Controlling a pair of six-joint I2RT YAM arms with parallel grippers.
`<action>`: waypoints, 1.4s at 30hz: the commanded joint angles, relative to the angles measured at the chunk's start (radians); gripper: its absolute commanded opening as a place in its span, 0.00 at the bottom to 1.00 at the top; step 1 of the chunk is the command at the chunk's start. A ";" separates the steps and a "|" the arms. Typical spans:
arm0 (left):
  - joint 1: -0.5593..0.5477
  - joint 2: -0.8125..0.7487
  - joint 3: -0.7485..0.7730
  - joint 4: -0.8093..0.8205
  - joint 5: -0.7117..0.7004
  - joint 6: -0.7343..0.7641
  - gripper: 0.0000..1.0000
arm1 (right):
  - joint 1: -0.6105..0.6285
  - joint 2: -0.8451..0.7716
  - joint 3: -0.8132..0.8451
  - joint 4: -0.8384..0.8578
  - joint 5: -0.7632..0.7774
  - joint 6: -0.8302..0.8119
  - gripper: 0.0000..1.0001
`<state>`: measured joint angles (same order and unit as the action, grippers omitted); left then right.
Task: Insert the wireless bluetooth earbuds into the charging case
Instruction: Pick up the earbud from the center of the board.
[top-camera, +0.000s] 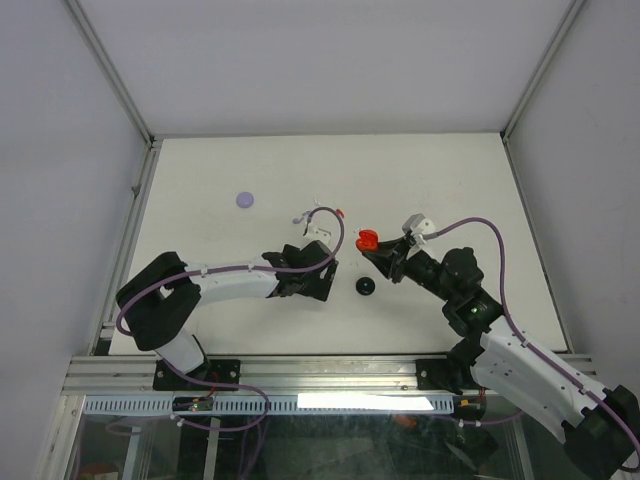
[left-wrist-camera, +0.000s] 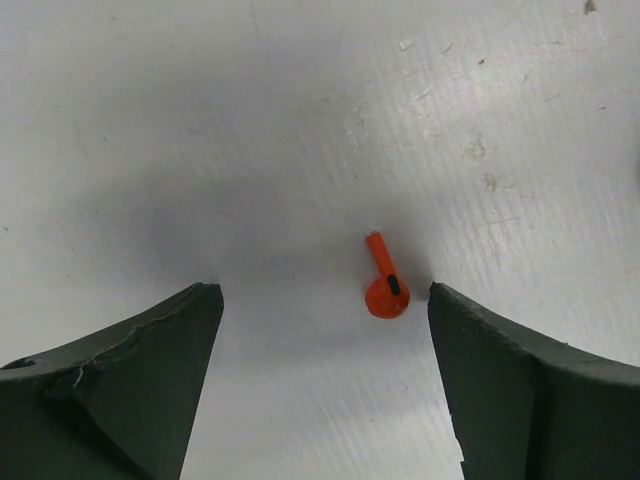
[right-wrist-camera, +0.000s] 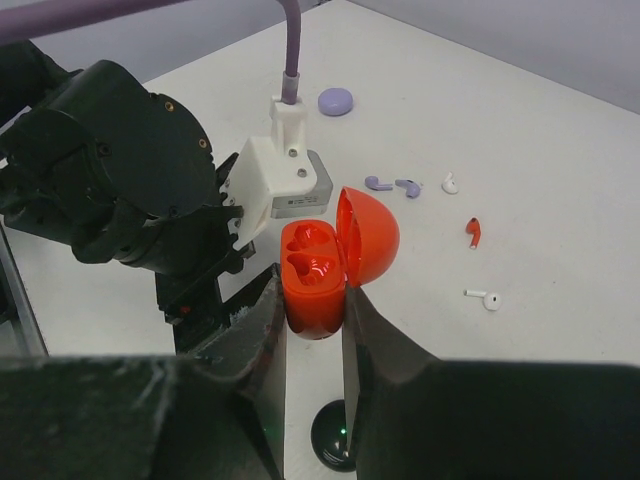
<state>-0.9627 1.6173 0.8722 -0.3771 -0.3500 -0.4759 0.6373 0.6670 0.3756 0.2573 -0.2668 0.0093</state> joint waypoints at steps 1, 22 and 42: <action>-0.007 0.000 0.023 -0.060 -0.124 -0.038 0.86 | 0.002 -0.012 0.003 0.067 -0.003 0.012 0.00; 0.072 -0.095 -0.001 -0.180 -0.193 -0.109 0.80 | 0.001 0.026 0.007 0.093 -0.030 0.024 0.00; 0.079 -0.023 0.196 -0.198 0.085 -0.014 0.64 | 0.001 0.001 0.022 0.051 -0.025 0.028 0.00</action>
<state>-0.8825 1.5524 1.0153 -0.5758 -0.3317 -0.5419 0.6373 0.6857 0.3752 0.2741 -0.2878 0.0277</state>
